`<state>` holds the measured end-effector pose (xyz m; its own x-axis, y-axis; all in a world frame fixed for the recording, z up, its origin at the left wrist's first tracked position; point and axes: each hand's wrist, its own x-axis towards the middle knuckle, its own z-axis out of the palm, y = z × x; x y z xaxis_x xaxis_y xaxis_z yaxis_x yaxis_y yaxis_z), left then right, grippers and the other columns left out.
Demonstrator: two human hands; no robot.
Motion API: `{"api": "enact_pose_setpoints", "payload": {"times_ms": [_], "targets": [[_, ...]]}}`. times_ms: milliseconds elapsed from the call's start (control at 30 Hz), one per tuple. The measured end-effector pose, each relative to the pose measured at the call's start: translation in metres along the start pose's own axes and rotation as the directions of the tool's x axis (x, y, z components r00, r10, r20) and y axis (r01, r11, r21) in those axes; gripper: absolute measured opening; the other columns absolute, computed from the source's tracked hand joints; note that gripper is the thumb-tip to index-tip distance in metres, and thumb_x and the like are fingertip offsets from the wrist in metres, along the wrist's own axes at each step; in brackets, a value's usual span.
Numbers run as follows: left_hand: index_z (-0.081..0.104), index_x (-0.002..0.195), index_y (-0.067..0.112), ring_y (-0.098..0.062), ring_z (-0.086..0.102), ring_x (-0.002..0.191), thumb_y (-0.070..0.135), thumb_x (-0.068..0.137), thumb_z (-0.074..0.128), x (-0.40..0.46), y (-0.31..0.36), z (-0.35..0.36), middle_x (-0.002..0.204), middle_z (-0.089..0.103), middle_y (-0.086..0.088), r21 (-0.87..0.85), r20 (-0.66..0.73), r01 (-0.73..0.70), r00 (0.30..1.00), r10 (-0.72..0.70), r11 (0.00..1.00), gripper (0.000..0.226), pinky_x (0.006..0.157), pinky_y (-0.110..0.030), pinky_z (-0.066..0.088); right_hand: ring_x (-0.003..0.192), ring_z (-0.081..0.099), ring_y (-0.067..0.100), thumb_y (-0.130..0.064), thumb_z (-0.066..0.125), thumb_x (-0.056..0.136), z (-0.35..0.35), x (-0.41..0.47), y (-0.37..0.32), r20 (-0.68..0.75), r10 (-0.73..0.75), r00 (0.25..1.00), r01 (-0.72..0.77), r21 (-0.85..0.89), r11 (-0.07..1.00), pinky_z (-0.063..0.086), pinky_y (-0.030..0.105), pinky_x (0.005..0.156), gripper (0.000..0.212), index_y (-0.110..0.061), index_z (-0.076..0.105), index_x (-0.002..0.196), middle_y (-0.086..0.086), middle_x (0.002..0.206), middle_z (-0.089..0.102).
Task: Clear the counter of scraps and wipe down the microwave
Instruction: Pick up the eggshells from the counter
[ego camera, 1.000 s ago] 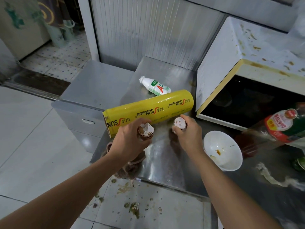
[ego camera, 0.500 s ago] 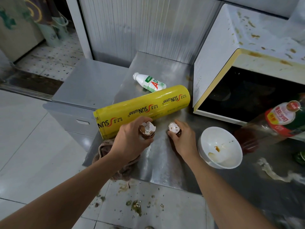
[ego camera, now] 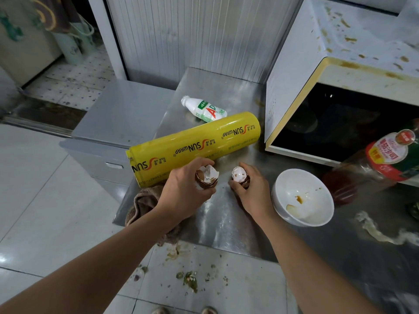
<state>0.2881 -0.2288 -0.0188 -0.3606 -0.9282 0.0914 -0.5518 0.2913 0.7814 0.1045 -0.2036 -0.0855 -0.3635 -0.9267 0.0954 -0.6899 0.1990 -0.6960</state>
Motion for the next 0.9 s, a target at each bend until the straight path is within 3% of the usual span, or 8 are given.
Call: {"api": "enact_pose_setpoints", "payload": {"times_ms": [233, 533, 667, 800, 900], "targets": [[0.061, 0.114, 0.022, -0.010, 0.060, 0.089, 0.018, 0.067, 0.082, -0.002, 0.001, 0.002, 0.101, 0.065, 0.007, 0.001, 0.001, 0.009, 1.000, -0.009, 1.000, 0.052, 0.081, -0.023, 0.050, 0.107, 0.058, 0.022, -0.010, 0.076, 0.075, 0.001, -0.001, 0.003, -0.006, -0.007, 1.000, 0.007, -0.003, 1.000, 0.040, 0.023, 0.093, 0.048, -0.010, 0.059, 0.121, 0.008, 0.118, 0.061], [0.060, 0.115, 0.023, -0.005, 0.056, 0.091, 0.018, 0.067, 0.082, -0.009, 0.007, 0.002, 0.100, 0.061, 0.012, 0.019, -0.011, 0.044, 0.999, -0.044, 0.999, 0.053, 0.083, -0.021, 0.049, 0.103, 0.061, 0.021, -0.012, 0.075, 0.077, -0.006, -0.007, 0.000, -0.007, 0.009, 1.000, -0.008, 0.056, 0.998, 0.047, 0.028, 0.092, 0.048, -0.011, 0.060, 0.122, 0.007, 0.116, 0.063], [0.060, 0.114, 0.024, -0.004, 0.058, 0.089, 0.018, 0.067, 0.082, -0.014, 0.011, 0.004, 0.097, 0.059, 0.015, 0.018, -0.014, 0.049, 0.999, -0.049, 0.999, 0.053, 0.079, -0.016, 0.048, 0.102, 0.061, 0.019, -0.016, 0.076, 0.077, -0.011, -0.011, -0.001, 0.018, 0.001, 1.000, -0.002, 0.067, 0.998, 0.047, 0.030, 0.093, 0.049, -0.013, 0.059, 0.123, 0.005, 0.116, 0.063], [0.060, 0.113, 0.024, -0.002, 0.056, 0.086, 0.017, 0.066, 0.083, -0.019, 0.018, 0.006, 0.095, 0.059, 0.016, 0.016, -0.035, 0.063, 0.997, -0.063, 0.998, 0.053, 0.073, 0.000, 0.040, 0.103, 0.059, 0.020, -0.016, 0.075, 0.077, -0.024, -0.015, -0.007, 0.032, -0.016, 0.999, 0.012, 0.111, 0.994, 0.044, 0.024, 0.090, 0.047, -0.013, 0.060, 0.121, 0.005, 0.115, 0.063], [0.061, 0.112, 0.024, -0.003, 0.058, 0.086, 0.018, 0.065, 0.084, -0.023, 0.027, 0.006, 0.094, 0.059, 0.017, 0.035, -0.063, 0.067, 0.996, -0.065, 0.997, 0.052, 0.073, -0.002, 0.041, 0.103, 0.059, 0.020, -0.017, 0.075, 0.076, -0.034, -0.017, -0.017, 0.035, -0.041, 0.999, 0.036, 0.135, 0.990, 0.043, 0.023, 0.089, 0.048, -0.014, 0.060, 0.122, 0.005, 0.114, 0.064]]}}
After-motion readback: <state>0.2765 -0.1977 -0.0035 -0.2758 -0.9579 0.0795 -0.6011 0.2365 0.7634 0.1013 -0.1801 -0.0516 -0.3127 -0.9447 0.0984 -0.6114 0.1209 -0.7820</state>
